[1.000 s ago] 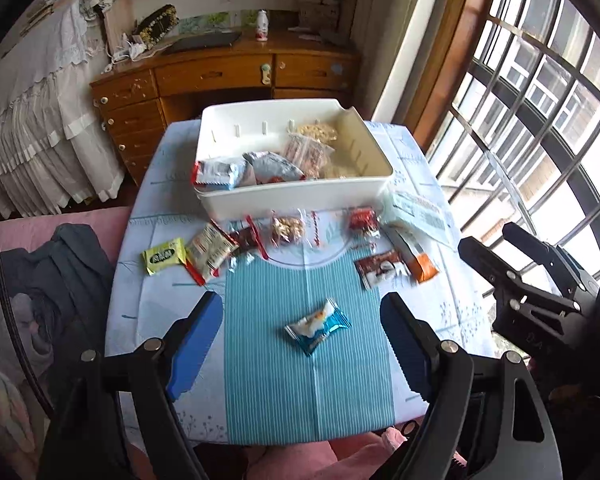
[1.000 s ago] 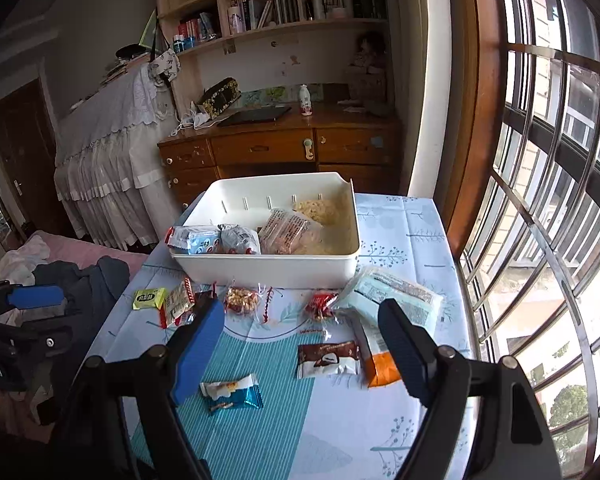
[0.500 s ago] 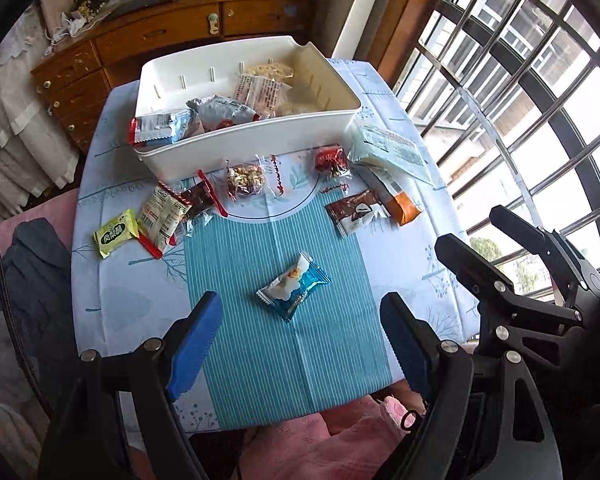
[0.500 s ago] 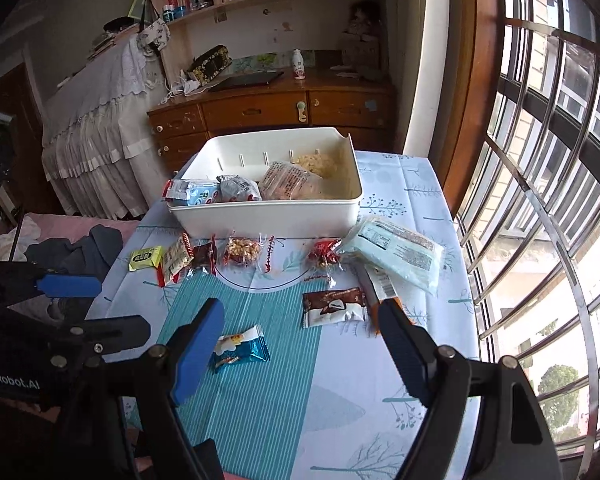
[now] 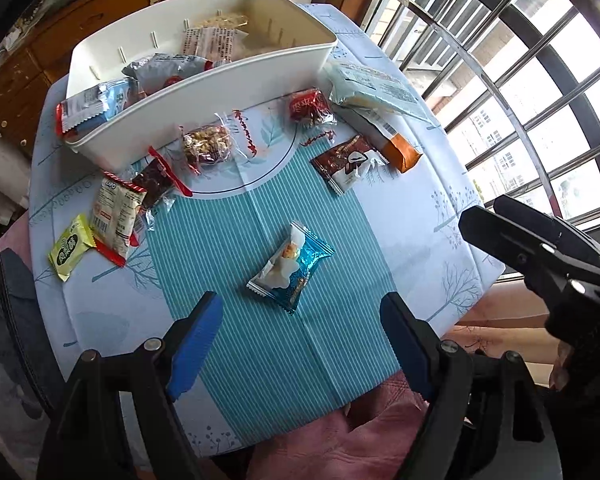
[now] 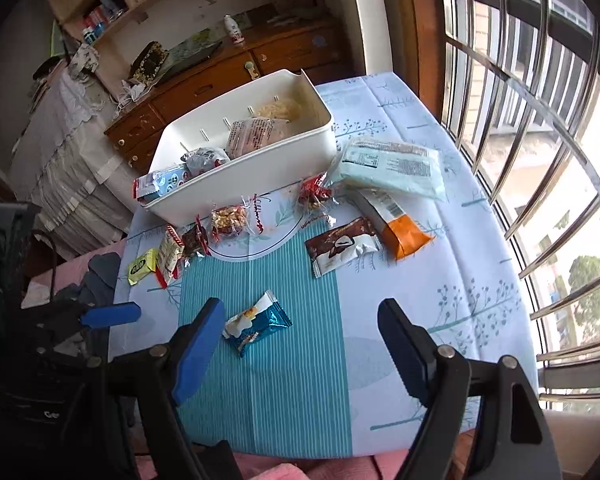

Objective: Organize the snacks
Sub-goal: 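Move both tools back over the snacks on the tablecloth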

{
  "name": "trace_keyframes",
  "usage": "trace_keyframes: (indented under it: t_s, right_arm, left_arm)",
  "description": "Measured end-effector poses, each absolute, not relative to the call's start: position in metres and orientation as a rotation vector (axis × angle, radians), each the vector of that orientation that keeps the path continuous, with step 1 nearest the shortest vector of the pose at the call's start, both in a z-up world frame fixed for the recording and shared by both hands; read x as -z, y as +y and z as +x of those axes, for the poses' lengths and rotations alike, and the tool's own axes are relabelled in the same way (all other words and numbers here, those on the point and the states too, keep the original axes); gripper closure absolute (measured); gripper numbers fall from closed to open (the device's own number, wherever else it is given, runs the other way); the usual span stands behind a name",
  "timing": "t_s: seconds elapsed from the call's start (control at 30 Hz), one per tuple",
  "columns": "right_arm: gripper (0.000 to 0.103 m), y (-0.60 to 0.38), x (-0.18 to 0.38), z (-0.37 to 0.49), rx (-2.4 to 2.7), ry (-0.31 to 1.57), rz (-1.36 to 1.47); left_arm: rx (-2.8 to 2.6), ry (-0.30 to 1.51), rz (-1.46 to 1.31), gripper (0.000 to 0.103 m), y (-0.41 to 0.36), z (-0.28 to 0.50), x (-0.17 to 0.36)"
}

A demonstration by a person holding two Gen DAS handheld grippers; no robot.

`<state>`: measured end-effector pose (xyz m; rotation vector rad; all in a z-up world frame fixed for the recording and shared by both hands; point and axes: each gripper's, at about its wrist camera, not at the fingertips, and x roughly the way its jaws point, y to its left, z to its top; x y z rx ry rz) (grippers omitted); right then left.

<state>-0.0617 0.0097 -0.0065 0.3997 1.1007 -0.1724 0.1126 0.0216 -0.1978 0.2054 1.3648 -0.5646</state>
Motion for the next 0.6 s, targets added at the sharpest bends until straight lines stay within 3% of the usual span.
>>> trace_keyframes:
  t_s: [0.17,0.6]
  right_arm:
    - [0.023,-0.005,0.019,-0.055,0.183,1.154,0.468]
    - [0.024,-0.064,0.067,0.007,0.066,1.363,0.622]
  left_arm:
    - [0.592,1.405,0.181,0.023,0.013,0.119,0.217]
    - [0.4,1.47,-0.193,0.023,0.019,0.158,0.242]
